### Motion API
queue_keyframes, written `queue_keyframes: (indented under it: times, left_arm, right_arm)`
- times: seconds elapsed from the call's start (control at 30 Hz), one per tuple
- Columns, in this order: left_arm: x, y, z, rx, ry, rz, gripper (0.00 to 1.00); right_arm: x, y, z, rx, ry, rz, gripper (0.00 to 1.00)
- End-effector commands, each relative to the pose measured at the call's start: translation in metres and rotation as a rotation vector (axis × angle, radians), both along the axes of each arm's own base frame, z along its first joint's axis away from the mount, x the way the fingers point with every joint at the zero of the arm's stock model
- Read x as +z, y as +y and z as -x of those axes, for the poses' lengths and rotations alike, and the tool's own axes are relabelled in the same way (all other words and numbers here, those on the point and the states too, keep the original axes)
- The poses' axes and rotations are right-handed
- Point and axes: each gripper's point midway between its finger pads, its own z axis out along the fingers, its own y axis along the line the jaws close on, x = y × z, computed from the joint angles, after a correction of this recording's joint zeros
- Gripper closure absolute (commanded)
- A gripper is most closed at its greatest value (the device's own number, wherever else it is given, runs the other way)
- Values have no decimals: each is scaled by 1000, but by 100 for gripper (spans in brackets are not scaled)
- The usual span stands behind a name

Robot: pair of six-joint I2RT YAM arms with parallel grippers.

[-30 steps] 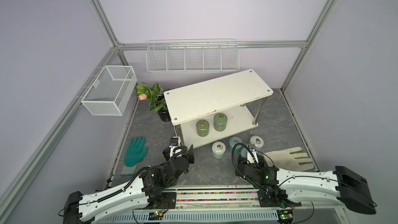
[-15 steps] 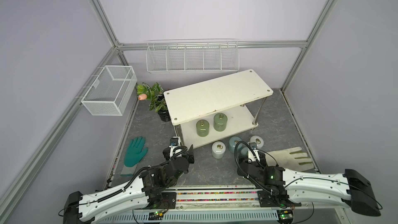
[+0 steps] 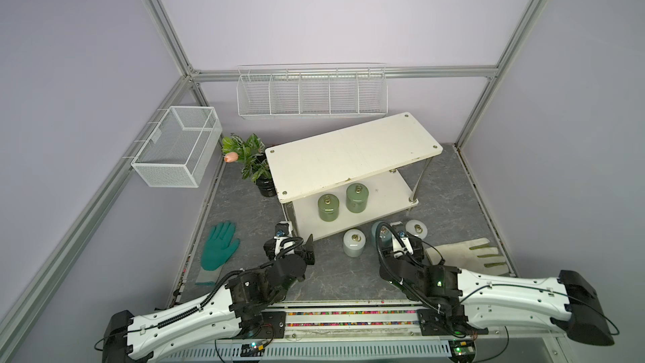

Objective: Remove the tea canisters from the shelf
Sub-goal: Pick up the tea canister from the shelf.

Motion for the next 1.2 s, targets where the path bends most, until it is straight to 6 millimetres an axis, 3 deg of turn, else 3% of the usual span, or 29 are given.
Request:
queue_keyframes:
  times: [0.0,0.17,0.43,0.73,1.17]
  left_arm:
    - [12,-1,-1,3,-17,27,0]
    - [11,-2,0,-3,-13,27,0]
    - [9,-3,0,-3,-8,24,0]
    - [6,0,1,1,3,11,0]
    - [4,1,0,10,6,-9,0]
  right_arm:
    - [6,17,-10,60,-21,-64,11]
    - [1,19,-29,81,-10,-135,11]
    - [-1,50,-62,139,11,-107,11]
    - [-11,68,-100,160,46,-129,11]
    - [-15,82,-124,206,-3,-156,11]
